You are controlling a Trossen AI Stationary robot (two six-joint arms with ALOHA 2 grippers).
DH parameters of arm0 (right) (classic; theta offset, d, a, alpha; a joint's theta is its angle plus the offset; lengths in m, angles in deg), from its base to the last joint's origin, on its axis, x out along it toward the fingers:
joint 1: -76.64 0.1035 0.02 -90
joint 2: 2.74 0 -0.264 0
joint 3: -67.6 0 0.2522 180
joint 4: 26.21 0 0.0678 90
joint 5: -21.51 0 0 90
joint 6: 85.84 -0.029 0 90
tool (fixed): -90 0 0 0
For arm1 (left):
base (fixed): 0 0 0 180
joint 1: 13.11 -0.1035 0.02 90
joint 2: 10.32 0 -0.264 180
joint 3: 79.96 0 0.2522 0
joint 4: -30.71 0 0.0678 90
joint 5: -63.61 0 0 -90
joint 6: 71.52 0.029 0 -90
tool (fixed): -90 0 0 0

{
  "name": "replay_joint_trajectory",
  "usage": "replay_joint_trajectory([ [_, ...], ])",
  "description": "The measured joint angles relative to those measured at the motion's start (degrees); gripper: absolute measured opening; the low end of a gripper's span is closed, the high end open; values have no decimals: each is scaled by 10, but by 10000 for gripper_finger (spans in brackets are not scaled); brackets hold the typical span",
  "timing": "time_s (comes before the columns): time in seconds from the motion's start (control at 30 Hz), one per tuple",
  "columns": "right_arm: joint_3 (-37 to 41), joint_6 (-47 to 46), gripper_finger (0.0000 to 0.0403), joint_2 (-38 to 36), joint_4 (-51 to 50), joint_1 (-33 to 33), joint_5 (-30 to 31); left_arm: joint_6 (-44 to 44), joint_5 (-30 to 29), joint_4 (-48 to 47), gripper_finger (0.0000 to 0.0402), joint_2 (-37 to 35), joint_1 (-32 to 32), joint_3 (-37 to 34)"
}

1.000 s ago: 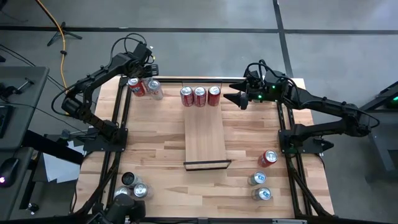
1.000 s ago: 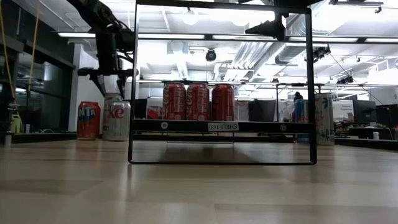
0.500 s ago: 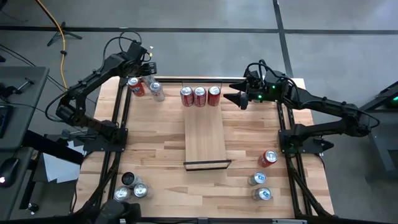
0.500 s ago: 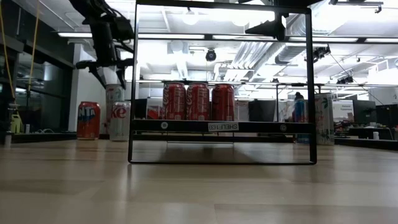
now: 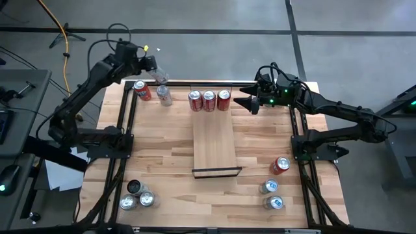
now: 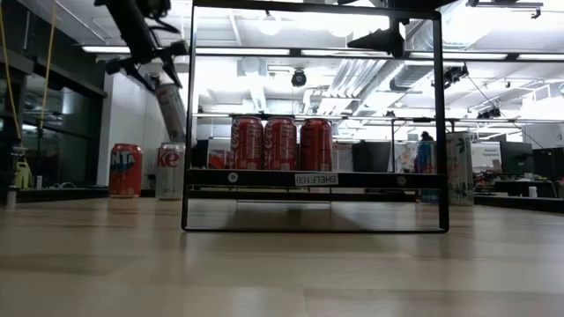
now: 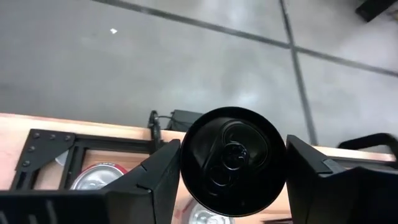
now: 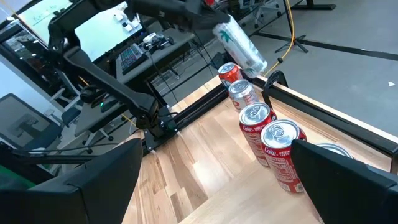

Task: Place canned beverage on shelf
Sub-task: Put the black soda can on the shelf

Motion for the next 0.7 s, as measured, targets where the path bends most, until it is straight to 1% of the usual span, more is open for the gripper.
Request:
replay_joint_trajectory([
  [0.2, 0, 0, 394, 0, 0, 0, 0, -9, 19, 19, 176, -56, 22, 0],
  [0.37, 0, 0, 394, 0, 0, 0, 0, -9, 68, 89, 170, -107, 55, 0],
  [0.47, 0, 0, 394, 0, 0, 0, 0, -10, 107, 139, 165, -135, 84, 0],
  [0.57, 0, 0, 394, 0, 0, 0, 0, -14, 135, 168, 162, -157, 122, 1],
  [0.7, 0, 0, 394, 0, 0, 0, 0, -14, 145, 166, 161, -164, 189, 1],
])
